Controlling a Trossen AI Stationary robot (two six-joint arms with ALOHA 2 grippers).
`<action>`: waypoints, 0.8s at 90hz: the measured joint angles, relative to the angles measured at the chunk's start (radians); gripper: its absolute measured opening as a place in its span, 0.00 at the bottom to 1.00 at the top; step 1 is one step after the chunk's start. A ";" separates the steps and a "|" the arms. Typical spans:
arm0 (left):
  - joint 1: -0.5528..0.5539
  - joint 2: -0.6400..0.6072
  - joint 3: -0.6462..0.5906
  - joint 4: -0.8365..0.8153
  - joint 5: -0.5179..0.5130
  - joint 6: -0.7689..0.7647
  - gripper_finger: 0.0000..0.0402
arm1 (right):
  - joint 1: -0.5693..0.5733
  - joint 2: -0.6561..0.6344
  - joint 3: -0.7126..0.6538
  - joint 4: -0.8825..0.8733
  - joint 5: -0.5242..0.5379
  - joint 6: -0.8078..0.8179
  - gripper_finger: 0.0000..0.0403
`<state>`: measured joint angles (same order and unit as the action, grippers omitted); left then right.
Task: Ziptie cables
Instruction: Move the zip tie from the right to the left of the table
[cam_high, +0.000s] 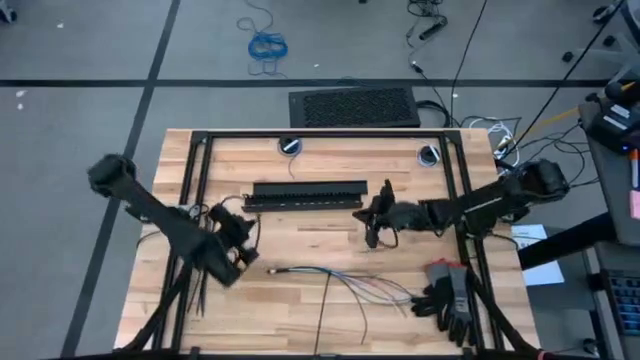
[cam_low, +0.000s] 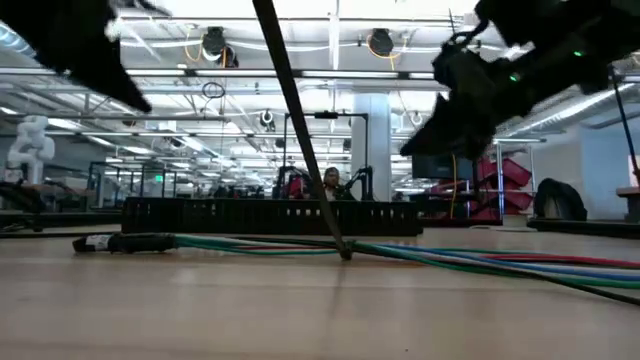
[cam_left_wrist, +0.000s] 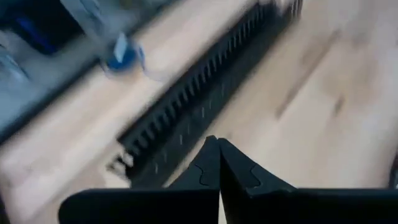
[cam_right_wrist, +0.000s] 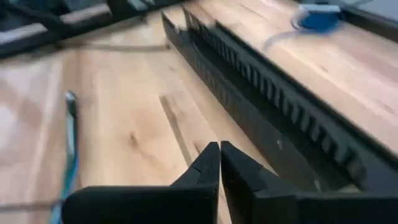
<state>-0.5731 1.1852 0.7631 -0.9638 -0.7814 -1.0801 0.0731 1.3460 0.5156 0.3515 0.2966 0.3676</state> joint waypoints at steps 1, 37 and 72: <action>0.015 -0.011 -0.004 0.000 0.020 0.014 0.00 | -0.008 0.001 0.010 -0.017 -0.015 -0.006 0.02; 0.450 -0.050 -0.017 0.135 0.363 0.568 0.00 | -0.145 0.184 0.405 -0.458 -0.231 -0.215 0.03; 0.478 0.129 -0.203 0.520 0.452 0.360 0.00 | -0.050 0.309 0.443 -0.425 -0.105 -0.109 0.03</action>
<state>-0.0956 1.3145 0.5600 -0.4435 -0.3293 -0.7199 0.0230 1.6551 0.9581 -0.0731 0.1920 0.2582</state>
